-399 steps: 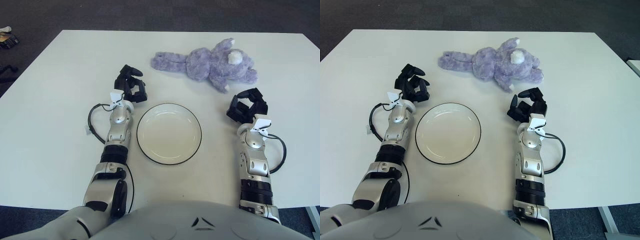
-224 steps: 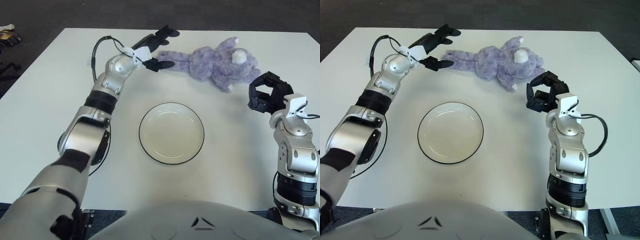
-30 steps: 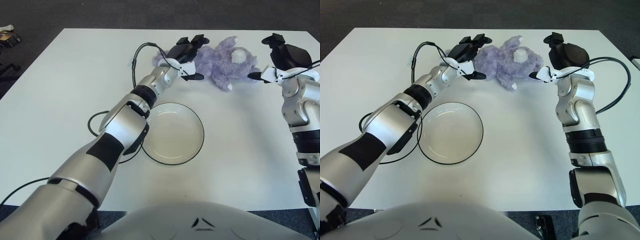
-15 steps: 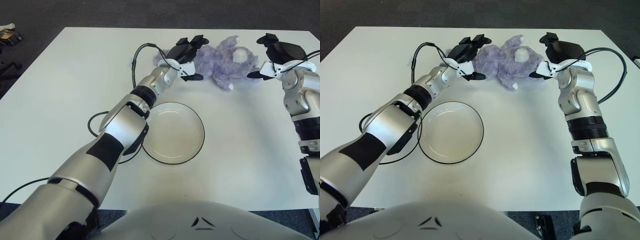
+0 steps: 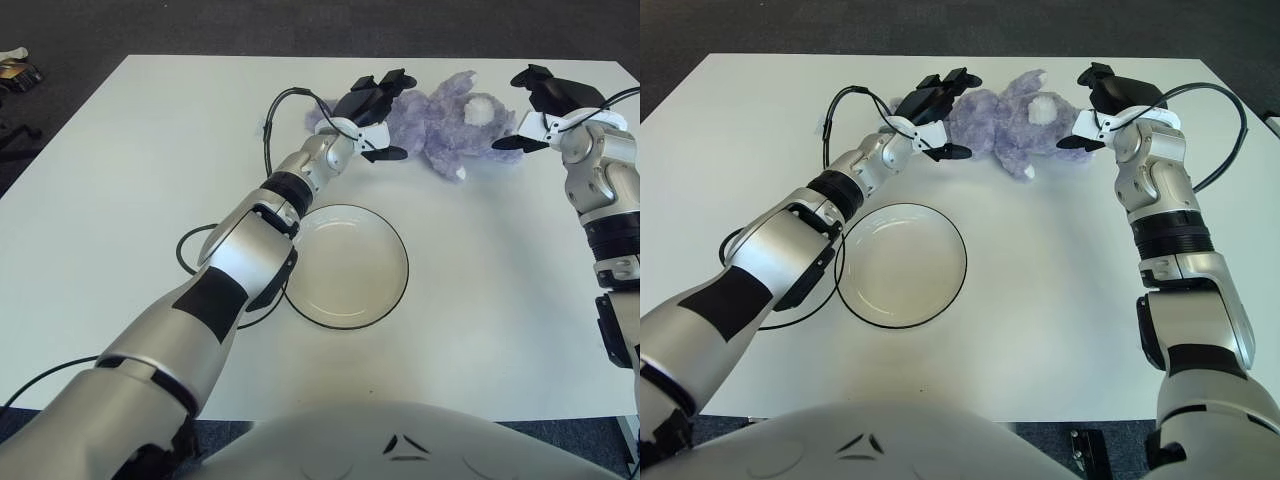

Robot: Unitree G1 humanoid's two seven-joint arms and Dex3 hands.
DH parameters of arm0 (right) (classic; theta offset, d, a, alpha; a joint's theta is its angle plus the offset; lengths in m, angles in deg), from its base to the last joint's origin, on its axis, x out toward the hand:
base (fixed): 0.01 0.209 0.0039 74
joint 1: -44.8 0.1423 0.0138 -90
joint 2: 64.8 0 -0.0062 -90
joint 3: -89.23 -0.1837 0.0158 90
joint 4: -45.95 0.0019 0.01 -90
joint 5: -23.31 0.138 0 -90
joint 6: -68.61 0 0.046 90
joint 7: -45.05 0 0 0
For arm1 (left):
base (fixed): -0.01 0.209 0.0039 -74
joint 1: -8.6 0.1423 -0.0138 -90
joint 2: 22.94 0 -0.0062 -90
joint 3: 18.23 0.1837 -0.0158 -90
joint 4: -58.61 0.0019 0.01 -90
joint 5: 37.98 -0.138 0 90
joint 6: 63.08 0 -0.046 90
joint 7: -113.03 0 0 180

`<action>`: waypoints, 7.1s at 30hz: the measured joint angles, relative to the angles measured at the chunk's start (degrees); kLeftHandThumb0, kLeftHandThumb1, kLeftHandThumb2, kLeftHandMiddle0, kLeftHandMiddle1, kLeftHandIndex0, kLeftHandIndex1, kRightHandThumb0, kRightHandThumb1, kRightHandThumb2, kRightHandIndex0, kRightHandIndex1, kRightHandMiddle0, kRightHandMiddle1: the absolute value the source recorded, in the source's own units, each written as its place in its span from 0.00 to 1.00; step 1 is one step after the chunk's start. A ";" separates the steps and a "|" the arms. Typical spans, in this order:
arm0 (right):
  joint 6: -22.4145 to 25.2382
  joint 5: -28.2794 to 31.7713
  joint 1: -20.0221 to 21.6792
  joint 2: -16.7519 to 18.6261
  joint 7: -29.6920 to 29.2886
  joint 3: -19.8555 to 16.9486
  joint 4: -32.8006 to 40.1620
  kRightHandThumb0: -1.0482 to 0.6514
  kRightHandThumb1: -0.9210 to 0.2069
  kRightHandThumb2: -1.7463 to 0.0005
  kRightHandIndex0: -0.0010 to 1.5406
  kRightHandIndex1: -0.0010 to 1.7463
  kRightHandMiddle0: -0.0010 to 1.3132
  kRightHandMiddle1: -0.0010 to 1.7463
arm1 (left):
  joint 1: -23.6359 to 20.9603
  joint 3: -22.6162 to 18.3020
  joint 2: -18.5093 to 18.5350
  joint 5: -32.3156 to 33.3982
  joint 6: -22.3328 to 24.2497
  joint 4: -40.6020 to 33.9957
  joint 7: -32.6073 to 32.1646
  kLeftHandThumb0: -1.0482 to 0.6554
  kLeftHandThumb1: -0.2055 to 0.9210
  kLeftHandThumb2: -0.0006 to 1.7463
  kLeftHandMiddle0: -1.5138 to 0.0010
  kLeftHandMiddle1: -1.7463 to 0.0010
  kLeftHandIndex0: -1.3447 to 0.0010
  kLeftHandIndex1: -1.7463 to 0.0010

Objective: Put the doll into the plate.

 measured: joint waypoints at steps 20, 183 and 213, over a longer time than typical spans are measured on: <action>-10.61 7.95 7.07 1.89 3.52 2.63 -17.64 0.11 0.20 0.82 0.73 1.00 0.00 0.44 | 0.18 -0.69 0.01 0.39 0.25 -0.42 0.31 0.17 0.51 0.44 0.92 0.54 1.00 0.51; -6.33 17.14 -22.99 4.12 6.39 -4.67 34.54 0.62 0.73 0.15 0.57 0.86 0.41 1.00 | -21.39 10.05 6.12 -7.87 2.80 5.61 49.13 0.76 0.27 0.81 1.00 0.63 1.00 0.43; -1.16 18.04 -28.00 6.82 9.89 -4.89 47.96 0.62 0.67 0.18 0.53 0.88 0.38 1.00 | -18.20 13.92 4.58 -12.32 4.51 6.49 39.41 0.73 0.25 0.78 0.99 0.66 1.00 0.59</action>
